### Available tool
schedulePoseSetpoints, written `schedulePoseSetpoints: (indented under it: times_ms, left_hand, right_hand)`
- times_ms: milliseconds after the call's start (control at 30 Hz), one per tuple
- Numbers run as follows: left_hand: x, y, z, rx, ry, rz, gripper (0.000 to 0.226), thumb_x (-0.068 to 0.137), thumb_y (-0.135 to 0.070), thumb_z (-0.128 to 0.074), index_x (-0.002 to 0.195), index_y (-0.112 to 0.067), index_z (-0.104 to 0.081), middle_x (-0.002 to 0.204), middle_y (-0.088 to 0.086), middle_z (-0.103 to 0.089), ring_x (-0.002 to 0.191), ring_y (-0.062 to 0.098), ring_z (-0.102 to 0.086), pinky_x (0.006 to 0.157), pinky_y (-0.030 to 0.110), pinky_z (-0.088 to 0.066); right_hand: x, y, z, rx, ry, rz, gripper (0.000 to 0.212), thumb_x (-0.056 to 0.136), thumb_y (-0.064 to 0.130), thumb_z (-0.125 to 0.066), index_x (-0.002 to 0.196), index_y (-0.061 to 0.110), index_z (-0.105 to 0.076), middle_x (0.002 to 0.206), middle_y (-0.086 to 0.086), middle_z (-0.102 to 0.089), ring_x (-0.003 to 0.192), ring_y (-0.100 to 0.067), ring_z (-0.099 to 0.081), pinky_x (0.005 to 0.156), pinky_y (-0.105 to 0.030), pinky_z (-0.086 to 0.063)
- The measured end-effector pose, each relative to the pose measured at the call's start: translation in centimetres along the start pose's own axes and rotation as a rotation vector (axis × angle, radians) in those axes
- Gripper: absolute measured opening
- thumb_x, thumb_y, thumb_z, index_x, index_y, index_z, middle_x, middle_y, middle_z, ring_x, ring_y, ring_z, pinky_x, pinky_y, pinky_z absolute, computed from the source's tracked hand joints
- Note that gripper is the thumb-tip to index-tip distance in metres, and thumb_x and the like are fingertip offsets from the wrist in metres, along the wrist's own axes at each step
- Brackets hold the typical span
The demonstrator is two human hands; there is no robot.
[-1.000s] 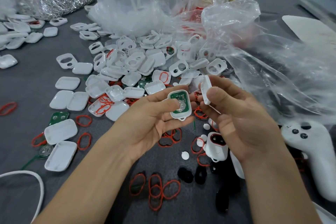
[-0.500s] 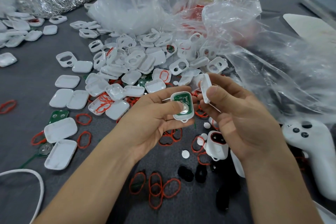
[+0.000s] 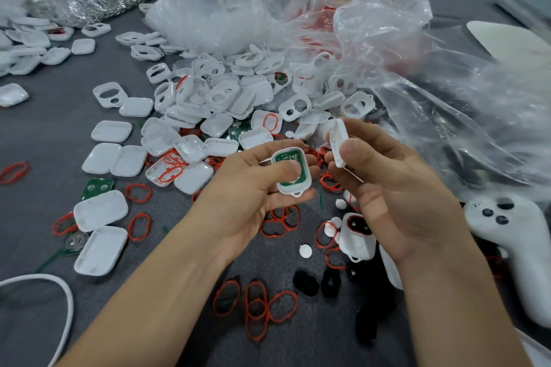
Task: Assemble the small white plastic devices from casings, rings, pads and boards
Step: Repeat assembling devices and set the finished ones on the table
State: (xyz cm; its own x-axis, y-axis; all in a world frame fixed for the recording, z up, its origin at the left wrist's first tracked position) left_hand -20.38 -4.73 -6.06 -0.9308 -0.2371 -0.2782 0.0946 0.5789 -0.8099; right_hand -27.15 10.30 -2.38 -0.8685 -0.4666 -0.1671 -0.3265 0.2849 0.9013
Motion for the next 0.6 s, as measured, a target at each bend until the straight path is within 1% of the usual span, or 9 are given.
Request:
schedulePoseSetpoints:
  times_ms: [133,233,300,400,467,500,567,600]
  left_hand:
    - [0.06,0.05,0.05,0.001,-0.015,-0.002,0.026,0.092,0.011,-0.060,0.110,-0.003,-0.071,0.096,0.014,-0.078,0.081,0.021,-0.077,0.062,0.031,-0.063]
    - [0.07,0.09,0.06,0.001,-0.028,-0.004,0.025,0.091,0.011,-0.061,0.108,-0.003,-0.071,0.096,0.015,-0.078,0.082,0.022,-0.077,0.062,0.031,-0.063]
    - [0.08,0.11,0.08,0.000,-0.035,-0.009,0.024,0.091,0.011,-0.061,0.106,-0.004,-0.071,0.098,0.017,-0.078,0.085,0.024,-0.078,0.062,0.031,-0.063]
    - [0.08,0.14,0.06,0.012,-0.046,-0.024,0.023,0.092,0.012,-0.060,0.103,-0.004,-0.071,0.093,0.013,-0.079,0.080,0.023,-0.078,0.061,0.030,-0.062]
    - [0.08,0.14,0.04,0.014,-0.059,-0.032,0.023,0.091,0.013,-0.060,0.102,-0.004,-0.071,0.092,0.013,-0.079,0.078,0.022,-0.077,0.061,0.031,-0.062]
    - [0.08,0.14,0.06,0.013,-0.066,-0.036,0.024,0.091,0.014,-0.059,0.102,-0.004,-0.071,0.093,0.014,-0.079,0.080,0.023,-0.077,0.062,0.032,-0.062]
    - [0.12,0.10,0.11,0.005,-0.078,-0.043,0.024,0.090,0.014,-0.059,0.104,-0.002,-0.070,0.096,0.017,-0.078,0.082,0.025,-0.078,0.063,0.033,-0.063]
    - [0.12,0.06,0.14,0.001,-0.081,-0.045,0.024,0.090,0.014,-0.059,0.105,-0.002,-0.070,0.096,0.017,-0.078,0.083,0.026,-0.078,0.063,0.033,-0.063]
  right_hand:
    - [0.11,-0.19,0.14,0.010,0.001,0.008,0.049,0.058,0.017,-0.079,0.107,0.011,-0.073,0.090,-0.001,-0.075,0.079,-0.011,-0.071,0.072,-0.020,-0.058]
    - [0.32,-0.29,0.15,0.007,0.008,0.022,0.053,0.055,0.019,-0.082,0.107,0.012,-0.075,0.088,-0.001,-0.076,0.077,-0.010,-0.072,0.072,-0.020,-0.059]
    - [0.46,-0.33,0.13,-0.024,0.011,0.043,0.058,0.053,0.019,-0.083,0.109,0.010,-0.074,0.089,-0.003,-0.076,0.076,-0.012,-0.073,0.072,-0.020,-0.058]
    - [0.43,-0.45,0.09,-0.121,0.023,0.093,0.061,0.049,0.017,-0.084,0.108,0.009,-0.072,0.092,-0.006,-0.077,0.080,-0.016,-0.076,0.073,-0.023,-0.057]
    - [0.39,-0.57,0.17,-0.225,0.011,0.128,0.059,0.050,0.009,-0.086,0.107,0.011,-0.074,0.097,-0.006,-0.079,0.087,-0.019,-0.076,0.075,-0.023,-0.057]
    - [0.41,-0.62,0.20,-0.277,0.001,0.145,0.057,0.053,0.001,-0.087,0.107,0.013,-0.075,0.099,-0.007,-0.079,0.091,-0.022,-0.077,0.077,-0.025,-0.057]
    - [0.47,-0.80,0.21,-0.341,-0.008,0.166,0.054,0.061,-0.012,-0.085,0.106,0.015,-0.076,0.102,-0.010,-0.079,0.099,-0.030,-0.076,0.081,-0.033,-0.058]
    - [0.51,-0.88,0.22,-0.352,-0.007,0.172,0.052,0.064,-0.015,-0.084,0.106,0.016,-0.076,0.102,-0.011,-0.079,0.100,-0.033,-0.075,0.082,-0.036,-0.058]
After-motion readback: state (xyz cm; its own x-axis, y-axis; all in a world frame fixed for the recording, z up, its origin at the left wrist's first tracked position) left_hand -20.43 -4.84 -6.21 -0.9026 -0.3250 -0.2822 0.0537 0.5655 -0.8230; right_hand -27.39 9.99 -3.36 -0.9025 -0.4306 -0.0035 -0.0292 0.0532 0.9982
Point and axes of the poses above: each hand's wrist, its own x-axis towards the middle knuckle, its own z-axis out of the back of the hand, y = z × x, the point moved 3 cm from there along x, towards the middle knuckle
